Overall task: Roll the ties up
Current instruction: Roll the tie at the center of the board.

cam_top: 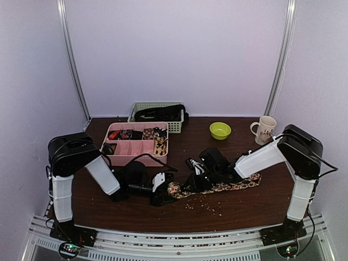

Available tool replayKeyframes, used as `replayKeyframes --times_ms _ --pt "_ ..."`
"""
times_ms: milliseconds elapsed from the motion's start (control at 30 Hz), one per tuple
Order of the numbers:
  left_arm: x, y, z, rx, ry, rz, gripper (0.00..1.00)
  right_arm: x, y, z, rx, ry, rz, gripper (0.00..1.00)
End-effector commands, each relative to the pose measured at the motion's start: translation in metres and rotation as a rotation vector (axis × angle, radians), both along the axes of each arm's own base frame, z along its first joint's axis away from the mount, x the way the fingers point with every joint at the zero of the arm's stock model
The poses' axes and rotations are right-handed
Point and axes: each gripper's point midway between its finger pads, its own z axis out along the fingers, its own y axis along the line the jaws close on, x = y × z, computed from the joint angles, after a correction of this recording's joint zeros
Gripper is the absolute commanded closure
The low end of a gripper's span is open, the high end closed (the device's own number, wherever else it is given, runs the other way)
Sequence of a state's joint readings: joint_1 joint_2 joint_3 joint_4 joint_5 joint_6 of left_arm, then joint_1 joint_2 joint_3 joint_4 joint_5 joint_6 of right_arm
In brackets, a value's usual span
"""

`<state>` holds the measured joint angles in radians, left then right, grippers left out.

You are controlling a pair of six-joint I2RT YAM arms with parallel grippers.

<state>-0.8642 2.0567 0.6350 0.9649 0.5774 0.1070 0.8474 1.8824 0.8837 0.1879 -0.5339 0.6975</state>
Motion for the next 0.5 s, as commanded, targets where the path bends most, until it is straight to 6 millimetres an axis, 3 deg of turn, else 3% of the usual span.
replayKeyframes --times_ms 0,133,333,467 --pt "0.006 0.023 0.004 -0.016 -0.009 0.100 0.37 -0.007 -0.027 -0.046 -0.133 0.041 -0.027 1.00" --pt "0.007 0.023 0.017 -0.067 -0.021 0.122 0.40 -0.009 -0.029 -0.048 -0.136 0.044 -0.028 1.00" --pt "0.009 0.006 0.031 -0.119 -0.040 0.116 0.41 -0.008 -0.028 -0.048 -0.133 0.046 -0.031 1.00" --pt "0.009 0.000 0.035 -0.137 -0.037 0.097 0.52 -0.008 -0.029 -0.049 -0.133 0.049 -0.032 1.00"
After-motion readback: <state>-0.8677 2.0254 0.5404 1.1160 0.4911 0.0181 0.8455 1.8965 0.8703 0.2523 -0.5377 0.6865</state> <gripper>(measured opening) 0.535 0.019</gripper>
